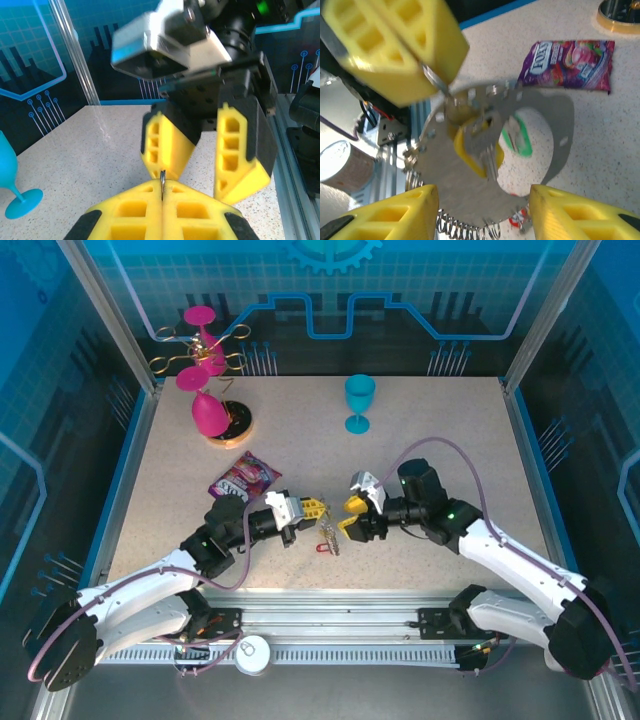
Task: Put the keys on the keyring
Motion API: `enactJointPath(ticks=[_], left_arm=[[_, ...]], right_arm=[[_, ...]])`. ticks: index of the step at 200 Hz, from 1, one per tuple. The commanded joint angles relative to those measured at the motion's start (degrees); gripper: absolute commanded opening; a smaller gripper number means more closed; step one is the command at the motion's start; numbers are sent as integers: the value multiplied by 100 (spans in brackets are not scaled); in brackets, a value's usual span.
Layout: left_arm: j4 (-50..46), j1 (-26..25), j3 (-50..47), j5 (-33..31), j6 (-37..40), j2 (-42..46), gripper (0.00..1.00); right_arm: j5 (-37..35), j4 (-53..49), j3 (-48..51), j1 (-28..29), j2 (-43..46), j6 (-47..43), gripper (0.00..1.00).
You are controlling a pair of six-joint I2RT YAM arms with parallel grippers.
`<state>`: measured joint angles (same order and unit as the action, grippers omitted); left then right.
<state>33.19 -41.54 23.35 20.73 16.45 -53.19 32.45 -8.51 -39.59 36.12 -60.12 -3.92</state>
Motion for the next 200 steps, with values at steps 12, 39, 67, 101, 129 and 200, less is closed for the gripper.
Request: enactJointPath(ticks=[12,39,67,101,129,200], left_arm=[[442,-32,-37,-55,-15,45,0],[430,-32,-32,-52,-29,40,0],[441,-30,-36,-60,-33,44,0],[441,-24,-43,-79,-43,62,0],[517,-24,-51,-104,-62,37,0],[583,-33,-60,-201,-28,-38,0]], right_arm=[[-431,681,206,300,-34,-337,51],[-737,1036,257,438,-79,-328,48],[-821,1364,366,519,-46,-360,47],[-911,1489,504,561,50,-445,47],[-949,1631,497,630,6,-416,46],[-1146,1985,301,875,-427,-424,48]])
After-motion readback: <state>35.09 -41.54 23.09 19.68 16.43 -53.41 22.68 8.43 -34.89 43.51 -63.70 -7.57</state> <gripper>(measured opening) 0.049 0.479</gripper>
